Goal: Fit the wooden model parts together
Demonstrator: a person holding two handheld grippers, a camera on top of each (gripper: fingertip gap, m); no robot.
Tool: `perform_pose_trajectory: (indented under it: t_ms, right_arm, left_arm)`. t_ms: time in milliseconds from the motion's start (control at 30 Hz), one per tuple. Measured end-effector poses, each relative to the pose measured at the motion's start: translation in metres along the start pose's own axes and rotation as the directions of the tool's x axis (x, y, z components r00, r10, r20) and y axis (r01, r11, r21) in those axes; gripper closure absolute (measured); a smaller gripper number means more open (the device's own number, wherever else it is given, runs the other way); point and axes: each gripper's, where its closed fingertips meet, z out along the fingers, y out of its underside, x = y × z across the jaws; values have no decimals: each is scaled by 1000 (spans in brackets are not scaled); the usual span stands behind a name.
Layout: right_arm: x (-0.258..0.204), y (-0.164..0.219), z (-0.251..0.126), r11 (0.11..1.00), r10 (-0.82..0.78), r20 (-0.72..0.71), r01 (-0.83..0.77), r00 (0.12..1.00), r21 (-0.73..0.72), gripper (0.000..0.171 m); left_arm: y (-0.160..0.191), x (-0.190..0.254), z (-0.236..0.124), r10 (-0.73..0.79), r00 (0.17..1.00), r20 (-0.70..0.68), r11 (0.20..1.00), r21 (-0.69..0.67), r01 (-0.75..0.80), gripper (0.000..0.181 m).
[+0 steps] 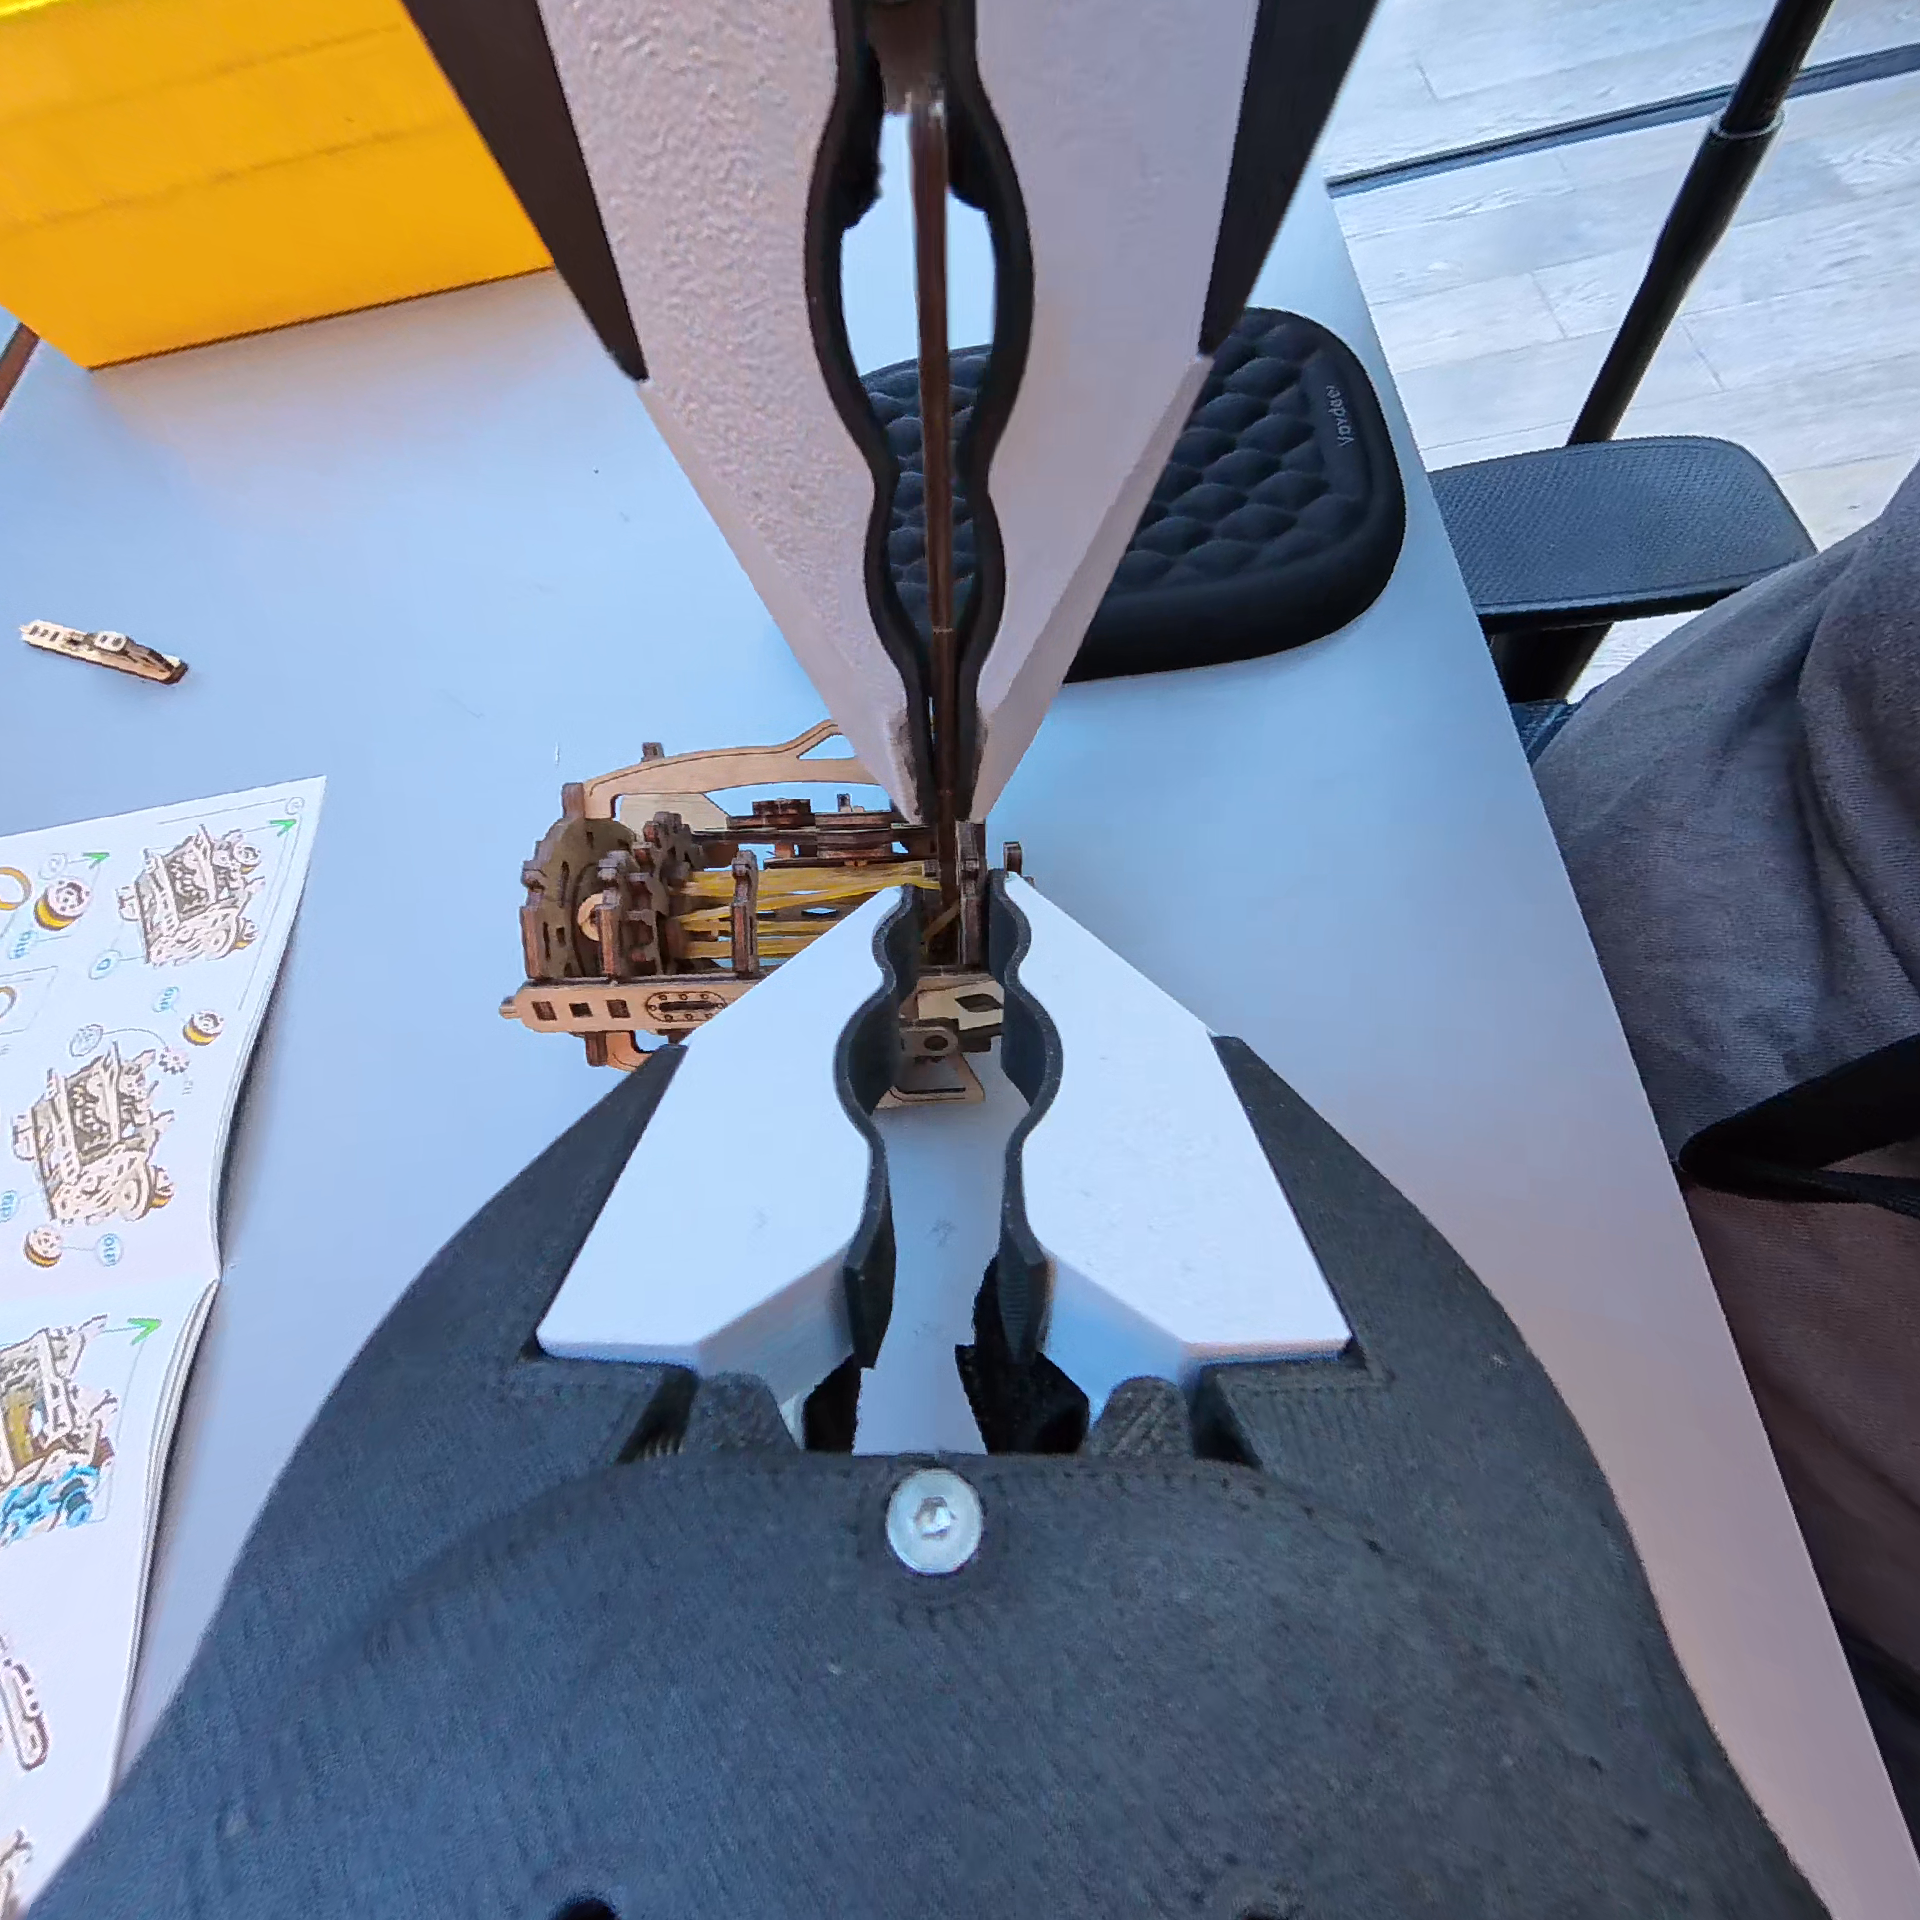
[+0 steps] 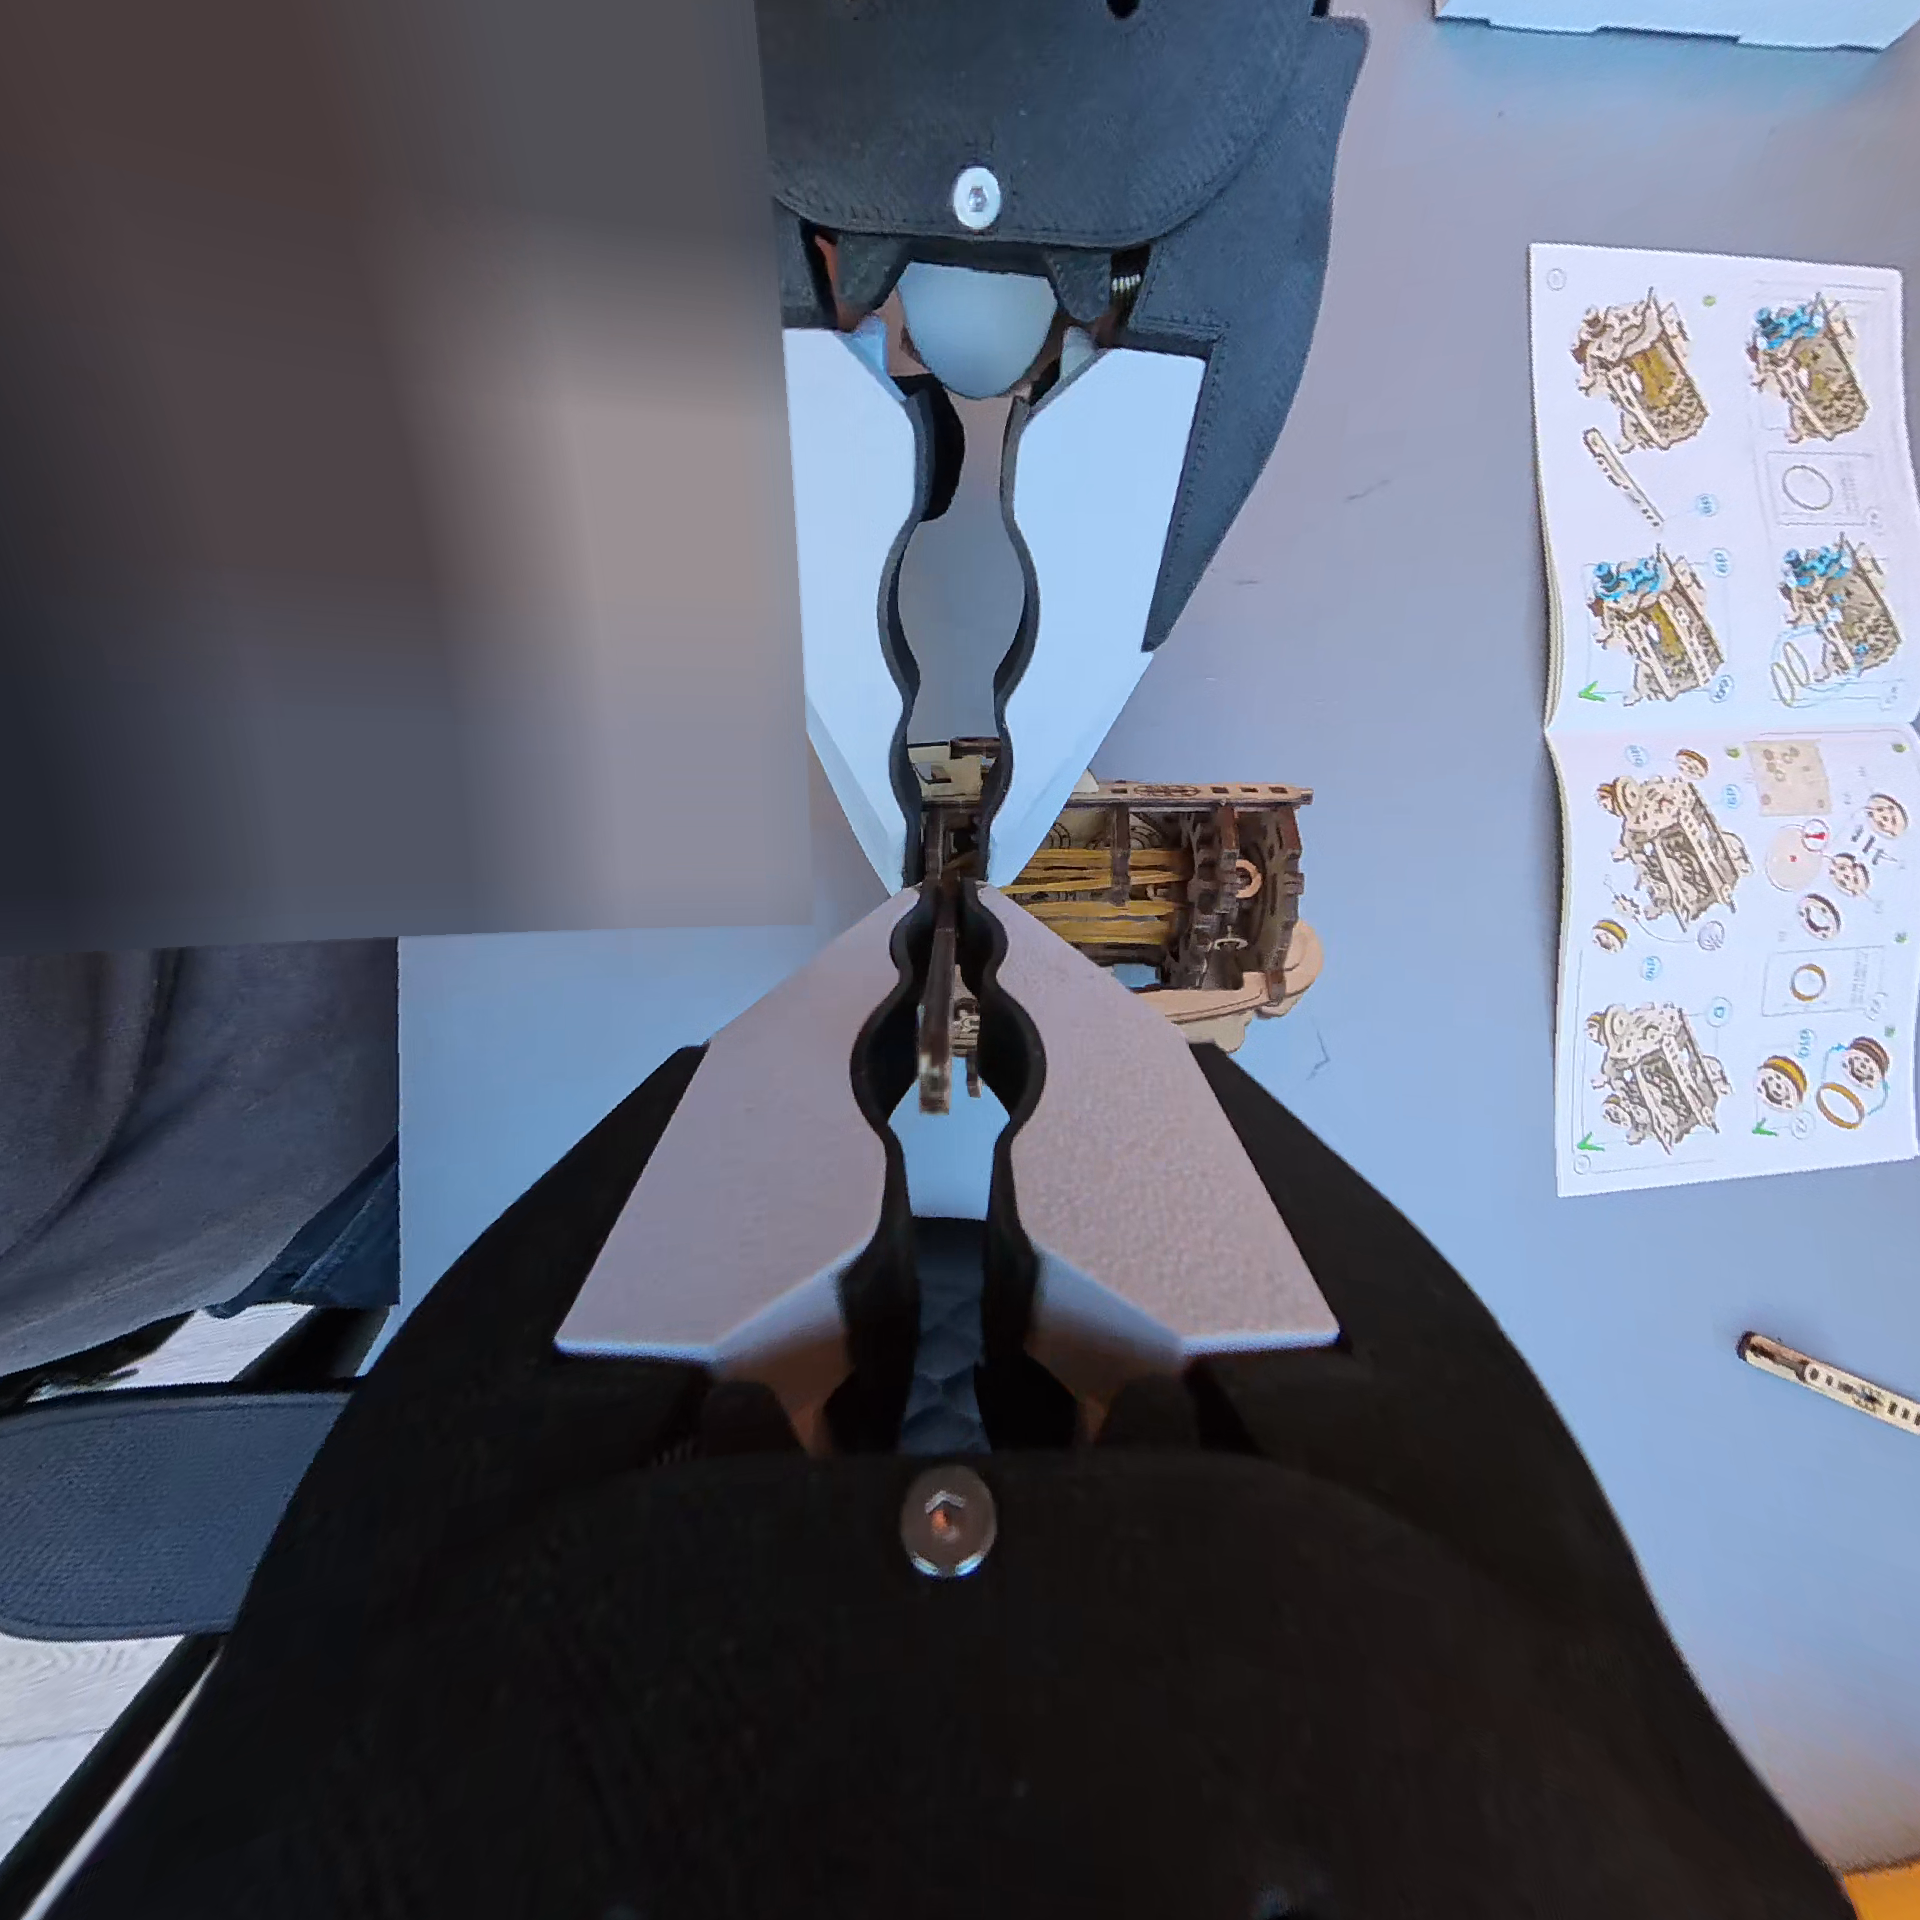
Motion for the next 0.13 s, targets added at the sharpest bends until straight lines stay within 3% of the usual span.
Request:
perform_pose_trajectory:
  t_ms: [33,133]
  right_arm:
    - [1,1,0,1000,8,-13,-8,1000,-15,170]
    - [3,2,0,998,5,-53,-8,999,-60,170]
  left_arm:
    - [0,-1,0,-10,1000,5,1000,-2,10,171]
    - [0,-3,1,-16,1000,25,1000,-10,16,171]
